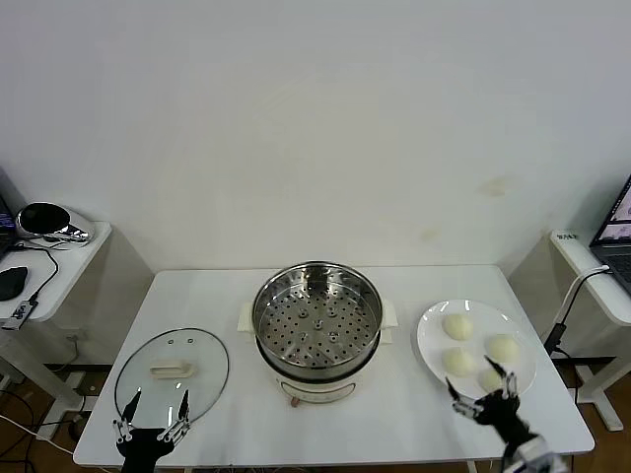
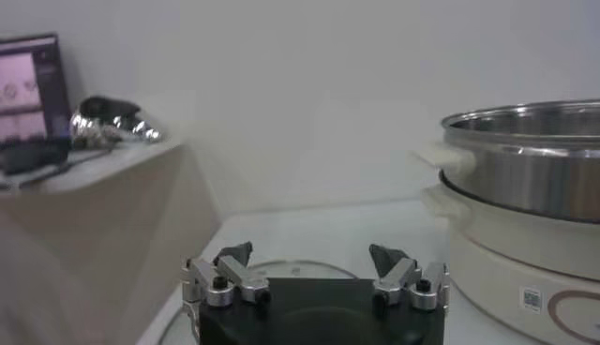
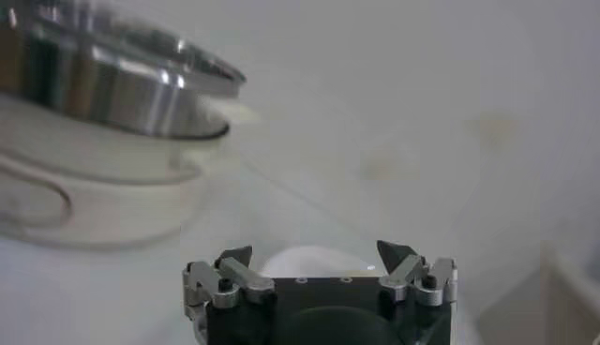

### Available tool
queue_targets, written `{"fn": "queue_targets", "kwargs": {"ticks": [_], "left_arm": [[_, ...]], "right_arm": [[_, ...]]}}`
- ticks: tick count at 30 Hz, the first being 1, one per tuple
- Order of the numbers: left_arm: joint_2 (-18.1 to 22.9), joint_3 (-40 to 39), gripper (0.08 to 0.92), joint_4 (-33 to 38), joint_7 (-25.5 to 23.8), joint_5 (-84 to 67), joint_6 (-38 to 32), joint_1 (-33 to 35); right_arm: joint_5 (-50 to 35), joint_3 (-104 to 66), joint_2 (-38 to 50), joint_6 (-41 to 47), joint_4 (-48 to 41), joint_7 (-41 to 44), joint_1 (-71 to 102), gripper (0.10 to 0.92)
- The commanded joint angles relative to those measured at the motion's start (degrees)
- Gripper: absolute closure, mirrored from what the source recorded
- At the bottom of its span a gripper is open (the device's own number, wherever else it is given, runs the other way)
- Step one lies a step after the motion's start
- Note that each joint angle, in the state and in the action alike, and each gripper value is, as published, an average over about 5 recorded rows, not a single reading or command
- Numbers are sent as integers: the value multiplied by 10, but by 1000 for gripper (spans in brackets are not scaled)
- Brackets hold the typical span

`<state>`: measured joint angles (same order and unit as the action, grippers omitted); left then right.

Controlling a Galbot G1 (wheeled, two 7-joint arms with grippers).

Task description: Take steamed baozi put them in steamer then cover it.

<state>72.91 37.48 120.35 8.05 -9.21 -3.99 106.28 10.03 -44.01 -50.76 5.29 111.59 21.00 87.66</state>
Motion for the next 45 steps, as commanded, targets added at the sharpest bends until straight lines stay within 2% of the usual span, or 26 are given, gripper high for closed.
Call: {"fn": "queue_targets", "kwargs": {"ticks": [1, 4, 9, 15, 21, 26, 45], "left_arm": [[-4, 6, 177, -1, -11, 36, -2, -5], [-4, 14, 177, -1, -10, 32, -2, -6], [-7, 34, 177, 2, -9, 21, -2, -6], [-11, 54, 177, 5, -9, 14, -3, -2], [-11, 67, 177, 6, -9, 7, -3, 0], [-11, 75, 177, 6, -9, 7, -3, 0], [-11, 90, 177, 2, -11, 10, -8, 3]], "right_arm": [[75, -27, 126, 54, -11, 82, -72, 203], [73, 22, 186, 71, -44, 140, -142, 203], [66, 198, 254, 74, -132, 255, -351, 203], [65, 444, 259, 33, -248, 373, -605, 203], [86, 617, 234, -15, -346, 454, -764, 203], [78, 675, 215, -45, -382, 477, -804, 203], [113, 710, 66, -94, -534, 449, -803, 203]]}}
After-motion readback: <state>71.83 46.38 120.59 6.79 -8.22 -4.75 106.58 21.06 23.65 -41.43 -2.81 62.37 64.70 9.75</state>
